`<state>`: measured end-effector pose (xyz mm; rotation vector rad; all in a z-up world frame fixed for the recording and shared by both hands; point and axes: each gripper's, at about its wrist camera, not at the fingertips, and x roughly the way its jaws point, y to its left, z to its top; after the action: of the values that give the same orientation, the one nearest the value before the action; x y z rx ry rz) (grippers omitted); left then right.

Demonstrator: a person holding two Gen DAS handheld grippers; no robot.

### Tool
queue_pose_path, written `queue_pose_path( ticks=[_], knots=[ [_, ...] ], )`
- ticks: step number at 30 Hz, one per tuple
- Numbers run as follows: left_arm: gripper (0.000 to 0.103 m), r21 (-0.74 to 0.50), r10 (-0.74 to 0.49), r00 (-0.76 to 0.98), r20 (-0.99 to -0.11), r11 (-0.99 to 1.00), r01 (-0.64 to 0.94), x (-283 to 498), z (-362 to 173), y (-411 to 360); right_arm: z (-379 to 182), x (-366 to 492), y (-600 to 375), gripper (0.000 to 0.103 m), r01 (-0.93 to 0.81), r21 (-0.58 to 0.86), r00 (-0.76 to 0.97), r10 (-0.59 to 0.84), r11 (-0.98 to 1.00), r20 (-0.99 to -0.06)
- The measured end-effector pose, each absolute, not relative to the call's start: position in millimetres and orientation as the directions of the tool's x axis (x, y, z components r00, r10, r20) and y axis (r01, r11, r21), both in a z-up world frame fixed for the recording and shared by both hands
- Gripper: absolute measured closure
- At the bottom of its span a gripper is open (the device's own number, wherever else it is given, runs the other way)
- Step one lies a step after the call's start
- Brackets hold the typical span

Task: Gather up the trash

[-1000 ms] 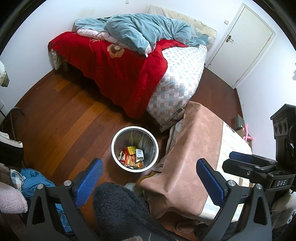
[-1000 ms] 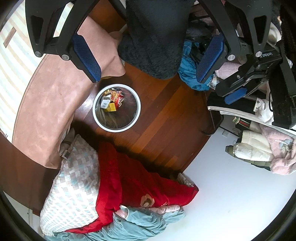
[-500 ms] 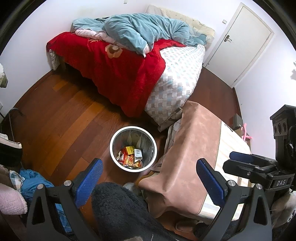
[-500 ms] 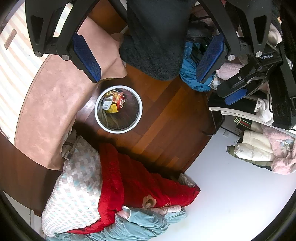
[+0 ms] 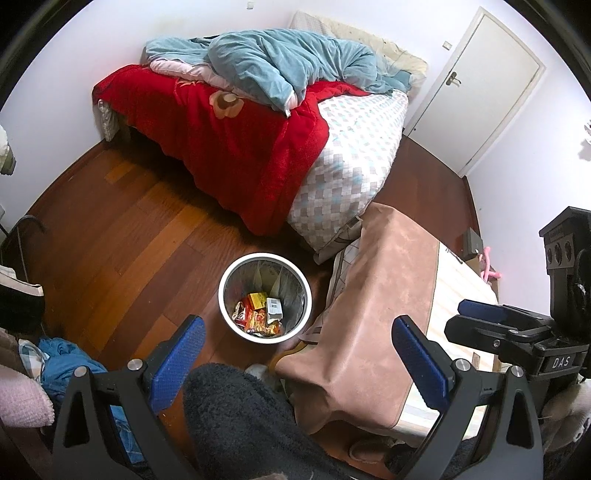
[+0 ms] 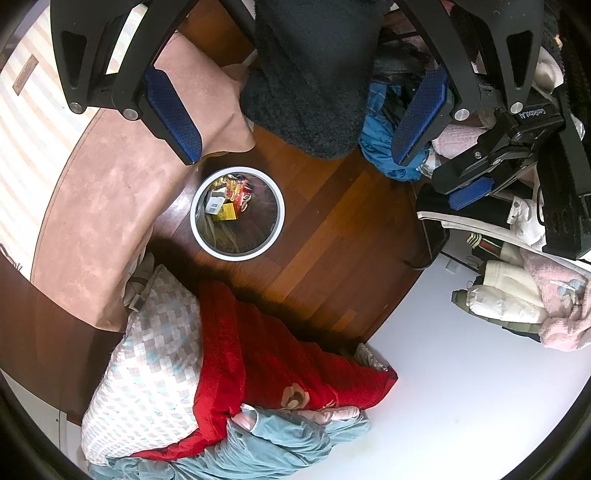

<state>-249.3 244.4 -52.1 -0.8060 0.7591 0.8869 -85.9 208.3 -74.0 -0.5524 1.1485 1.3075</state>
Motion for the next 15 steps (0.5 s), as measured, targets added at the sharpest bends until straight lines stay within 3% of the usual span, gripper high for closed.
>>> queue_pose_path(
  ticks=[15],
  knots=[
    [0.000,-0.277,0.360,0.428,-0.829,0.400,-0.874,-251.6,-52.1,246.1,-72.9,-84.8,207.3,0.000,-0.934,0.268,-0.139,0.452,0.235,-0.881]
  ],
)
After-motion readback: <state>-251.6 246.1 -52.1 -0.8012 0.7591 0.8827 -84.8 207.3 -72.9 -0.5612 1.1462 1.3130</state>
